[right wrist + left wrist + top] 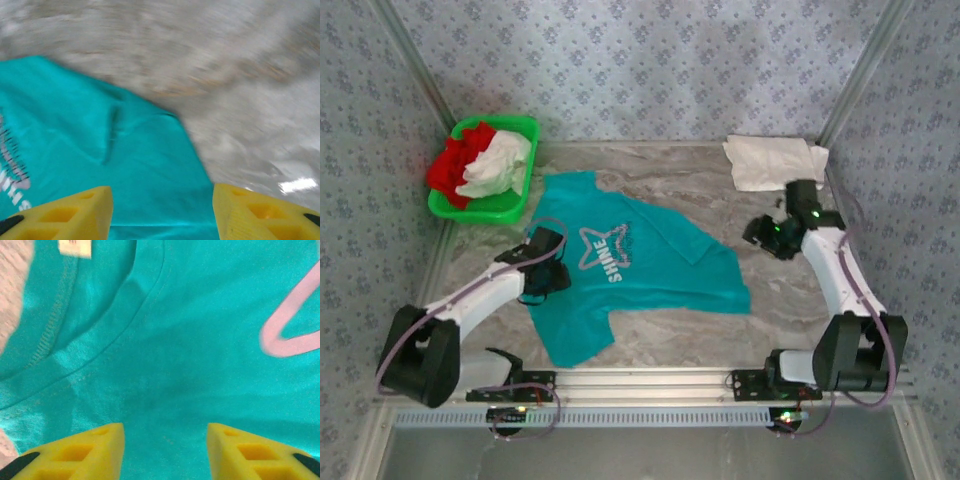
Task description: Fold and stack the t-shirts
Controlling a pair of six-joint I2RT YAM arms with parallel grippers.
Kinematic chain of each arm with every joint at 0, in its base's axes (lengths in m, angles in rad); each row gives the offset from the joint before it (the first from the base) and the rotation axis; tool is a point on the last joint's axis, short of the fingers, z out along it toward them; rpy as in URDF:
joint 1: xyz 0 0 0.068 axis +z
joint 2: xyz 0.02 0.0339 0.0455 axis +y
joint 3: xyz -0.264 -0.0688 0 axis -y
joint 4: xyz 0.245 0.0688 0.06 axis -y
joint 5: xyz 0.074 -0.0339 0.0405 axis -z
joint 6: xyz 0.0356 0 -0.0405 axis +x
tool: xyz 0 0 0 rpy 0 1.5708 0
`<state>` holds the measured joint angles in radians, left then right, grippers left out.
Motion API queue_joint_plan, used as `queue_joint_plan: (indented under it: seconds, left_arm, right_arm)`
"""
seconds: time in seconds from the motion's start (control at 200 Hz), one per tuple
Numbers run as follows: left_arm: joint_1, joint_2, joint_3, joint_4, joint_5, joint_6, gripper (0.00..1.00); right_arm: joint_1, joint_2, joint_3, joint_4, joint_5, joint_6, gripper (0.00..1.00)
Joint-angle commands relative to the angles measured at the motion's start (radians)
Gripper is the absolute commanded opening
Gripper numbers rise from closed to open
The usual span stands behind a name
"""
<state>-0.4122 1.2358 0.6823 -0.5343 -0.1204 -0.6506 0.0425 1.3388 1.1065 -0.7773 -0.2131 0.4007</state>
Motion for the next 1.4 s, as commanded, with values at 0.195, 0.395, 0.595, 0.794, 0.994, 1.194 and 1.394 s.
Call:
queue_joint_plan:
  seconds: [0.195,0.395,0.595,0.794,0.994,1.194,1.394]
  left_arm:
    - [-0.003,-0.064,-0.014,-0.003,0.022,-0.015,0.52]
    - [-0.003,-0.05,-0.081,0.066,0.029,-0.044,0.52]
    - [-0.002,0.027,-0.079,0.098,0.031,-0.041,0.52]
    - [-0.002,0.065,-0.09,0.124,0.032,-0.041,0.51]
    - [0.0,0.082,-0.103,0.115,0.003,-0.048,0.51]
    - [0.006,0.083,-0.139,0.122,-0.012,-0.079,0.51]
    - [0.008,0.066,-0.145,0.118,-0.024,-0.084,0.5]
  right_arm:
    - [0.367,0.337,0.198,0.029,0.125,-0.28,0.51]
    - [0.463,0.508,0.271,-0.001,0.214,-0.341,0.55]
    - [0.508,0.63,0.325,-0.051,0.266,-0.378,0.55]
    - [0.495,0.67,0.329,-0.033,0.311,-0.366,0.38]
    - [0.489,0.678,0.356,-0.05,0.326,-0.358,0.17]
    - [0.47,0.656,0.437,-0.104,0.355,-0.361,0.0]
    - [0.4,0.673,0.534,-0.121,0.367,-0.372,0.0]
